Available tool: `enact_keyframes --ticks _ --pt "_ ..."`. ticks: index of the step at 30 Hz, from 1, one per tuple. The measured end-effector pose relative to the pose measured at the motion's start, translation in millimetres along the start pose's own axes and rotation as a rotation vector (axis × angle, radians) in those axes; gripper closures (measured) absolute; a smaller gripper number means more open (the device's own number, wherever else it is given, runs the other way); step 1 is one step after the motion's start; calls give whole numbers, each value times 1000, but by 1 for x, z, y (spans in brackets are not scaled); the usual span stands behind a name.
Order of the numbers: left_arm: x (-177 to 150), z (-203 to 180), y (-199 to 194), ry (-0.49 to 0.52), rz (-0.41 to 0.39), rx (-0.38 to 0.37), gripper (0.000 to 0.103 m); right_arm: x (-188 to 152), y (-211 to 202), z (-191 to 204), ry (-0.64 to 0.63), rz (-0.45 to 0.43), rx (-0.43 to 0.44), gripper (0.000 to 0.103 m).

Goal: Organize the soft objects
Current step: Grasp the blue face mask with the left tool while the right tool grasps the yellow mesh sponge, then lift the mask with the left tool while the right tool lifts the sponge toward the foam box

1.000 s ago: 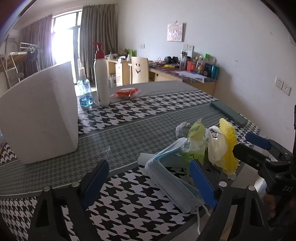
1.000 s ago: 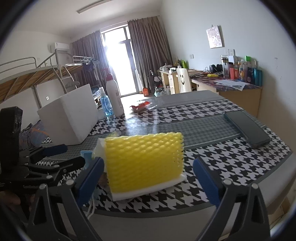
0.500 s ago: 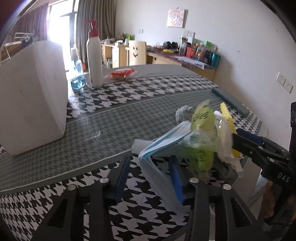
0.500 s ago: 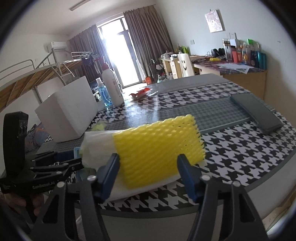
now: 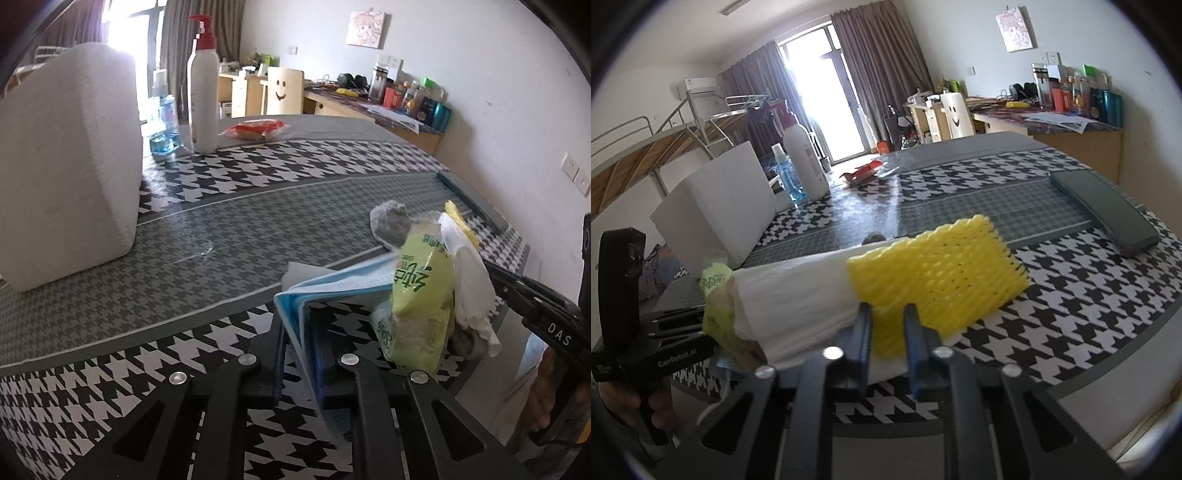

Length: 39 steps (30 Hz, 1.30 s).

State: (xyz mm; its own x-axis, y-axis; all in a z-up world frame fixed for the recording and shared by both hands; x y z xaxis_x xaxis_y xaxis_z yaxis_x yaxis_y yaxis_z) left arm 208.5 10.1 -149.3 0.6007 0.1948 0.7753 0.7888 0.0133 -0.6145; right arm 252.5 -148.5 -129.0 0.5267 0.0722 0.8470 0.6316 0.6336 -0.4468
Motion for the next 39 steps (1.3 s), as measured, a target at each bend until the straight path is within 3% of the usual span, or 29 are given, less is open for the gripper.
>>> enact_keyframes --ticks 15,39 --pt "18 20 -36 -36 -116 32 93 20 -18 6 -25 -83 -9 90" --pt "47 30 -89 -25 -268 56 93 46 -34 45 -90 -175 50 90"
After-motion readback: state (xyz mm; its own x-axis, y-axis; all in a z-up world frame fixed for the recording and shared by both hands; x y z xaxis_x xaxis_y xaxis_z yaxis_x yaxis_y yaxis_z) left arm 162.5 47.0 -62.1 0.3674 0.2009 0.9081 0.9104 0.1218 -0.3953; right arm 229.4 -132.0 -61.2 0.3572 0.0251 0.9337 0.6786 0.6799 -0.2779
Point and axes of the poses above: each gripper's, at about its wrist camera, not at the fingertips, and y roughly the way its jaws point, z to its left, x to its top, the point moved 4 cm from there along y, roughly the way its jaws point, and after that the axes turned 10 degrees about -z, right-handed, at the moved point
